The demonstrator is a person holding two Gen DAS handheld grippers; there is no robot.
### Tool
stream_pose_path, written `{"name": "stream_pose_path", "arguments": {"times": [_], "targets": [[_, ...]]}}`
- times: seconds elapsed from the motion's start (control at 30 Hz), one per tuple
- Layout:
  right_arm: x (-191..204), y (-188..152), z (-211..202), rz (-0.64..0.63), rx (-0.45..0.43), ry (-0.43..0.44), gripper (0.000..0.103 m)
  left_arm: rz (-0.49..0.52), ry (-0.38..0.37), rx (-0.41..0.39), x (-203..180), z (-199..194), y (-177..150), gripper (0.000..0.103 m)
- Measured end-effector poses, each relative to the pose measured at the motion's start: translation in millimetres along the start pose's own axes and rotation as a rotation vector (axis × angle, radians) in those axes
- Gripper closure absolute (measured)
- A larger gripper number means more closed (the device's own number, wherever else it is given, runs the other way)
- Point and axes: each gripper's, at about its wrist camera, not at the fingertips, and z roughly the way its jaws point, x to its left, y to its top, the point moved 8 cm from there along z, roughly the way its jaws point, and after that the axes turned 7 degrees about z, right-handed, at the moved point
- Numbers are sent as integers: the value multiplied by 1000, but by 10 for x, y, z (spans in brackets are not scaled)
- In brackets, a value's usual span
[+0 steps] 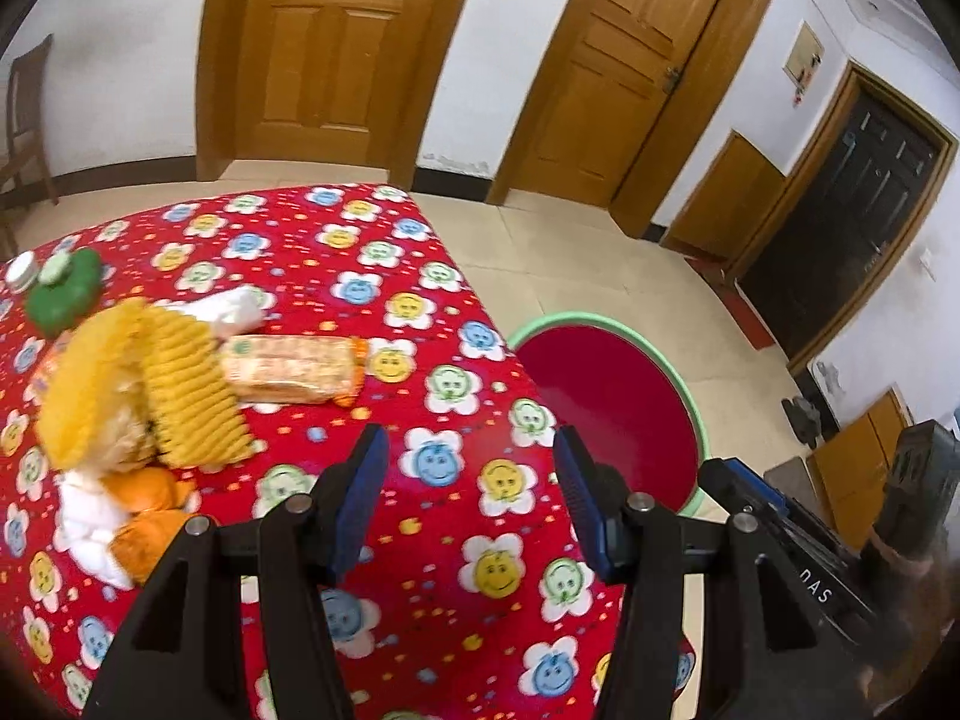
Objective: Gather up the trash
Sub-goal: 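Move both open tools back over the table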
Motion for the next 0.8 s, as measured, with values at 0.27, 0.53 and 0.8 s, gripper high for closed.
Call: {"name": "stream_pose_path", "arguments": {"times": [0.27, 0.53, 0.8], "targets": [[223, -92, -9, -36, 15, 23, 55, -54, 76, -40, 434, -292, -101, 46], [395, -181, 9, -60, 34, 42, 55, -139, 167, -62, 975, -539, -254, 46], [502, -252, 64, -74, 55, 47, 55, -241, 271, -37, 1540, -625, -494, 46]]}}
